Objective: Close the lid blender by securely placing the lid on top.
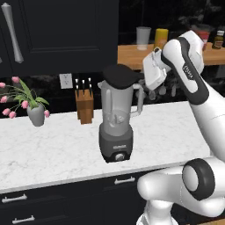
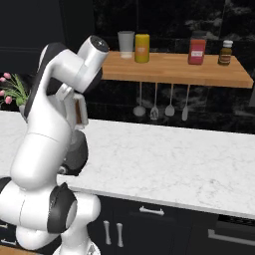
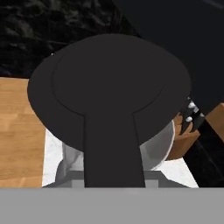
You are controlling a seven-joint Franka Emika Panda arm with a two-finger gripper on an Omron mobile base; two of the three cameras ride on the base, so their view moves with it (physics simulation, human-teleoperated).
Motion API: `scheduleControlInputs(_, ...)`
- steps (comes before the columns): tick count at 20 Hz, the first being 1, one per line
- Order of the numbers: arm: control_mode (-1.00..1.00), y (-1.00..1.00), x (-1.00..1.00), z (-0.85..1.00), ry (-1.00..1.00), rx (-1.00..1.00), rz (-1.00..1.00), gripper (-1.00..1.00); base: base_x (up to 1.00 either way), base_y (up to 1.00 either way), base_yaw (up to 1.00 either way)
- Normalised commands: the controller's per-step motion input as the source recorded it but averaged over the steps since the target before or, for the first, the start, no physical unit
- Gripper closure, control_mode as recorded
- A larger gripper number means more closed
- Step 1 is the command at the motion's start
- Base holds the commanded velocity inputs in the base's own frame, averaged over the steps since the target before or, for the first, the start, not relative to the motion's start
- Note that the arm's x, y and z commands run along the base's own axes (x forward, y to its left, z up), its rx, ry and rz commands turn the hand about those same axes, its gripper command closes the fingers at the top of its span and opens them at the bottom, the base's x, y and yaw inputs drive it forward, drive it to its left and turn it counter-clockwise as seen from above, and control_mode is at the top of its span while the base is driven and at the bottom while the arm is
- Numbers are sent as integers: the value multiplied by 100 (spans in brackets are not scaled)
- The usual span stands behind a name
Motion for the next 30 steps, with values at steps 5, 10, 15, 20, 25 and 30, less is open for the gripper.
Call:
scheduleControlInputs(5,-100,0,25,0,3,-7,0,100,0,0,0)
scheduleControlInputs(10,-100,0,24,0,7,-6,0,100,0,0,0)
scheduleControlInputs(15,-100,0,28,0,9,-4,-3,100,0,0,0)
scheduleControlInputs(20,-100,0,35,0,6,0,-6,100,0,0,0)
scheduleControlInputs(25,-100,8,15,0,1,0,-2,100,0,0,0)
scheduleControlInputs(30,-100,36,0,0,0,0,0,100,0,0,0)
